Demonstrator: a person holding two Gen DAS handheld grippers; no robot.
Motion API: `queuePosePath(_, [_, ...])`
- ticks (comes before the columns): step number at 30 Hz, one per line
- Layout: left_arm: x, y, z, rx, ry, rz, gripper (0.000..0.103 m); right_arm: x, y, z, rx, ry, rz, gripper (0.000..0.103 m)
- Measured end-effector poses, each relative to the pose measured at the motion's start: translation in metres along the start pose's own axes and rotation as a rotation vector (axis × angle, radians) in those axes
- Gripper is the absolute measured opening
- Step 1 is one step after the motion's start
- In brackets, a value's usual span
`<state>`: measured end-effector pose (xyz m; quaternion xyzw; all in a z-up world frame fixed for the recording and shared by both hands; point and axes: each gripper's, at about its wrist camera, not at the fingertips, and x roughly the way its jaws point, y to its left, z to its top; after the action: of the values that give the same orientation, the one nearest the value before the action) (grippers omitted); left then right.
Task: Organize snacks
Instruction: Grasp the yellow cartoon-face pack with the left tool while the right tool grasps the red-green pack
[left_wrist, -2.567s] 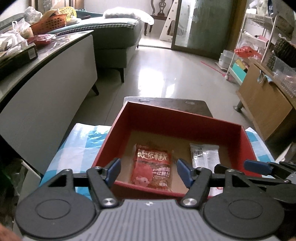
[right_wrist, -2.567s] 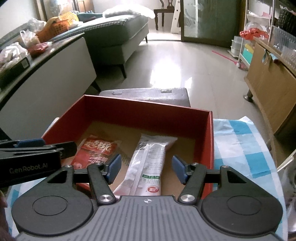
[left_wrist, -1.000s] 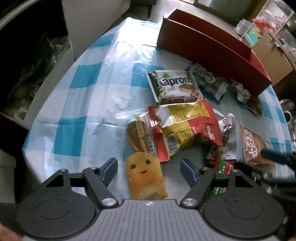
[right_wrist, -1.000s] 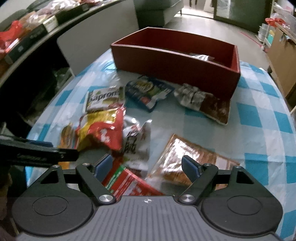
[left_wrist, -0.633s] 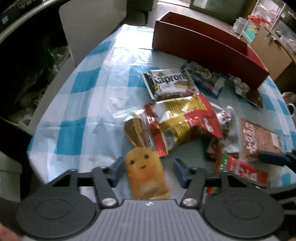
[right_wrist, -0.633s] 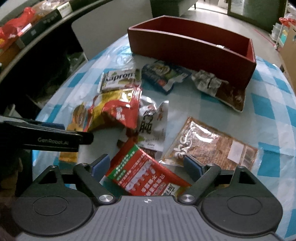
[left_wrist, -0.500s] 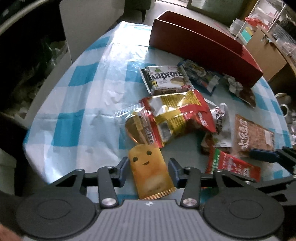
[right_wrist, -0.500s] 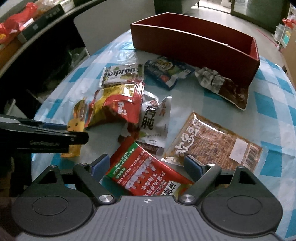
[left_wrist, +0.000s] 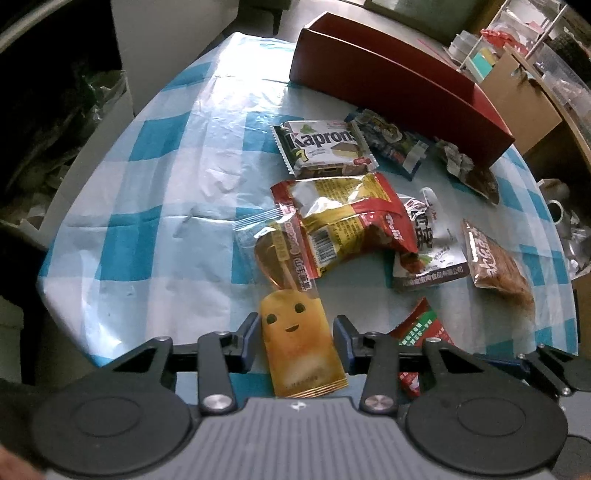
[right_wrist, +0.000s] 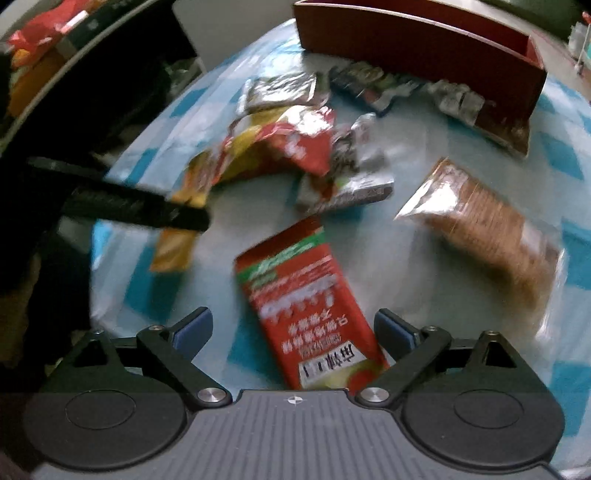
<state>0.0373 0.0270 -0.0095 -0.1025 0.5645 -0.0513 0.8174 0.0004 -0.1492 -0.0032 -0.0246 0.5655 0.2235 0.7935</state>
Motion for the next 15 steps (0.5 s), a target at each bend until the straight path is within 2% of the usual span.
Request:
queuePosePath(2, [0.001,0.000,0.000,0.002,-0.001,-0.001,0.038,-0.004,0.002,-0.003,0.005,-0.012,-0.004,0.096])
queuePosePath(5, [0.001,-0.004,-0.001,0.020,-0.010,0.012,0.040,-0.002,0.006,0.002,-0.034,-0.041,-0.093,0.096])
queuePosePath(7, [0.002,-0.009,-0.003,0.049,-0.022,0.023,0.049,0.010,0.004,0.008,-0.031,-0.023,-0.121,0.101])
queuePosePath(11, [0.005,-0.020,-0.007,0.111,-0.039,0.068,0.054,0.023,0.013,0.011,-0.095,-0.032,-0.221,0.103])
queuePosePath(15, [0.015,-0.029,-0.008,0.152,-0.012,0.079,0.079,0.022,0.011,0.002,-0.114,-0.045,-0.217,0.103])
